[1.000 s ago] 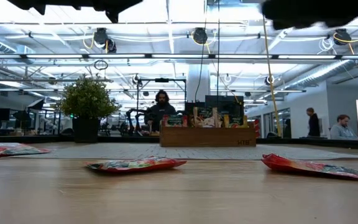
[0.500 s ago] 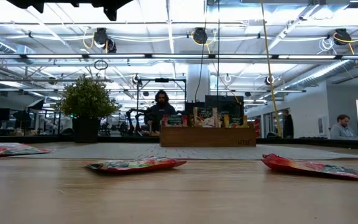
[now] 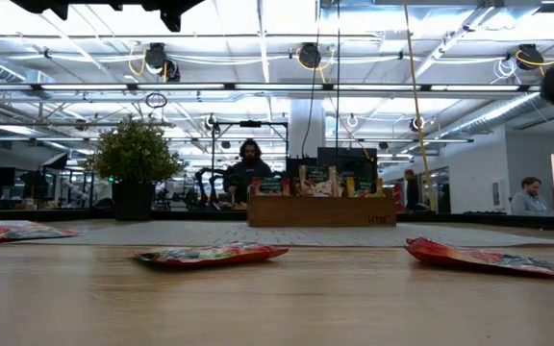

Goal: Pick & Place Tea
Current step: Put the red tea bag into the left section of the wooden organizer

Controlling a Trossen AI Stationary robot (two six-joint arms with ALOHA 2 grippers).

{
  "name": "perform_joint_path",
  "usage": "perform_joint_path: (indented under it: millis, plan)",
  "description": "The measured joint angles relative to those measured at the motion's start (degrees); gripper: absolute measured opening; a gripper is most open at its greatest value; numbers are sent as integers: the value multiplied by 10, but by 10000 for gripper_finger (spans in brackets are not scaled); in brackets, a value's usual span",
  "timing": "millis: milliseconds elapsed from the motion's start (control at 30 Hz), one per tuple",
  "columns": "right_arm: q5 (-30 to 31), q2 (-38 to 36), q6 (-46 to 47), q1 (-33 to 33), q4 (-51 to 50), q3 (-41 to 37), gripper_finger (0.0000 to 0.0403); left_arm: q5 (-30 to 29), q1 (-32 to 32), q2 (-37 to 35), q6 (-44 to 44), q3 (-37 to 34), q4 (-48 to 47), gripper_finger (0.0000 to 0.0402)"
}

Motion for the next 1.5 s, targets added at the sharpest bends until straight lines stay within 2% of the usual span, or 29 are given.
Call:
perform_joint_path:
  millis: [200, 433, 567, 767, 933, 1067, 1167, 1300, 1367, 1433, 1500]
  plan:
    - [-12, 0, 4, -2, 15, -1, 168, 0, 0, 0, 0, 0, 0, 118]
    - [-7, -5, 4, -7, 109, -66, 136, 0, 0, 0, 0, 0, 0, 118]
    - [-6, -4, 3, -12, 124, -90, 98, 0, 0, 0, 0, 0, 0, 118]
    - [2, -3, -30, -12, 124, -93, 9, 0, 0, 0, 0, 0, 0, 118]
    - [24, -16, -43, 0, 115, -92, 1, 0, 0, 0, 0, 0, 0, 118]
    - [56, -60, -23, 20, 46, -88, 0, 0, 0, 0, 0, 0, 0, 118]
    - [150, -104, -37, 37, 54, -77, 0, 0, 0, 0, 0, 0, -1, 118]
    - [322, -107, -143, 31, 95, -89, 0, 0, 0, 0, 0, 0, 0, 118]
    - [427, -102, -240, 16, 173, -112, 0, 0, 0, 0, 0, 0, 0, 118]
    - [528, -98, -349, -7, 301, -144, 0, 0, 0, 0, 0, 0, 0, 118]
    - [579, -86, -458, -36, 447, -187, 0, 0, 0, 0, -1, 0, 1, 118]
